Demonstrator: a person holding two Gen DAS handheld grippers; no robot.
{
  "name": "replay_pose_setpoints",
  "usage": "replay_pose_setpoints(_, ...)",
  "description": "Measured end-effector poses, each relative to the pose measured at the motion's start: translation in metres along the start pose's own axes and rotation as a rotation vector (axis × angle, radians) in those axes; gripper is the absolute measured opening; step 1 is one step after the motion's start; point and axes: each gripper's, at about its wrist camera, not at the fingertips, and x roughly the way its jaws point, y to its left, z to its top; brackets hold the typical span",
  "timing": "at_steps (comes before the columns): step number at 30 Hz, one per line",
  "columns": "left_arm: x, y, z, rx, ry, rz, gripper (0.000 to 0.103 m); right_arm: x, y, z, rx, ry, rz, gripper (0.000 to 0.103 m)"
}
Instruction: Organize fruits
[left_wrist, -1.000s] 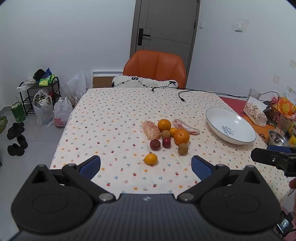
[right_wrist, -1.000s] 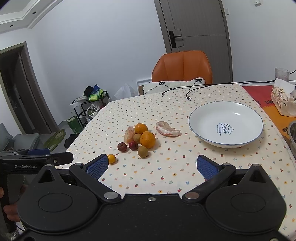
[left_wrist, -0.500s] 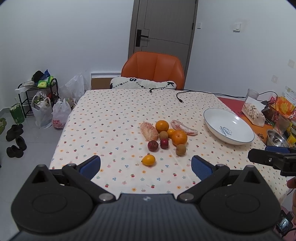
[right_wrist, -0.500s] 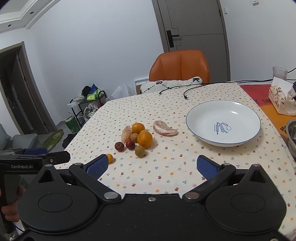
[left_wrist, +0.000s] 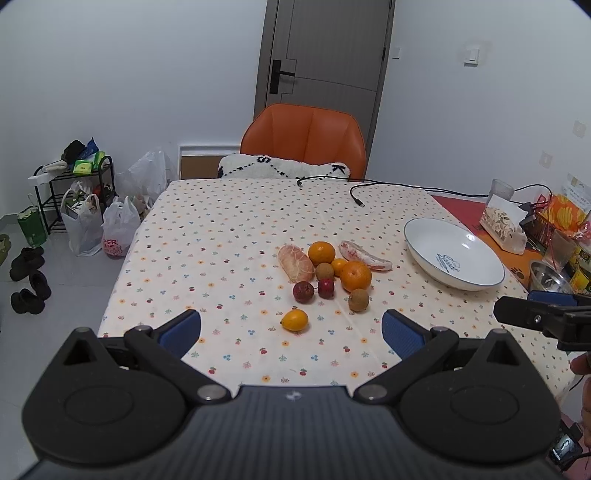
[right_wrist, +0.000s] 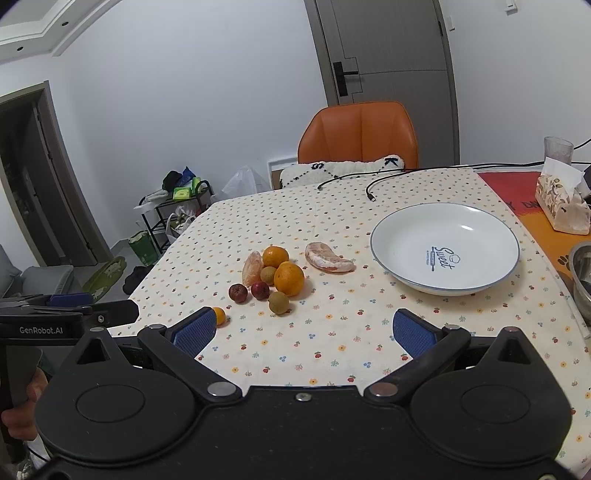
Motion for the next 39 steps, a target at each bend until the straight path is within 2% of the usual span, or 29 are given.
replay_pose_setpoints(26,0.001,0.003,-0.002,0.0,-0.008,-0.009,0.103,0.006,-0.003,-0.002,-0.014,0.004,-0.001,0.103)
replay_pose_setpoints(39,0.018,0.003,-0.003,0.013,-0.046,-0.024,0.103,0.038,-0.01,-0.003,-0.018,0.036,0.006,0.103)
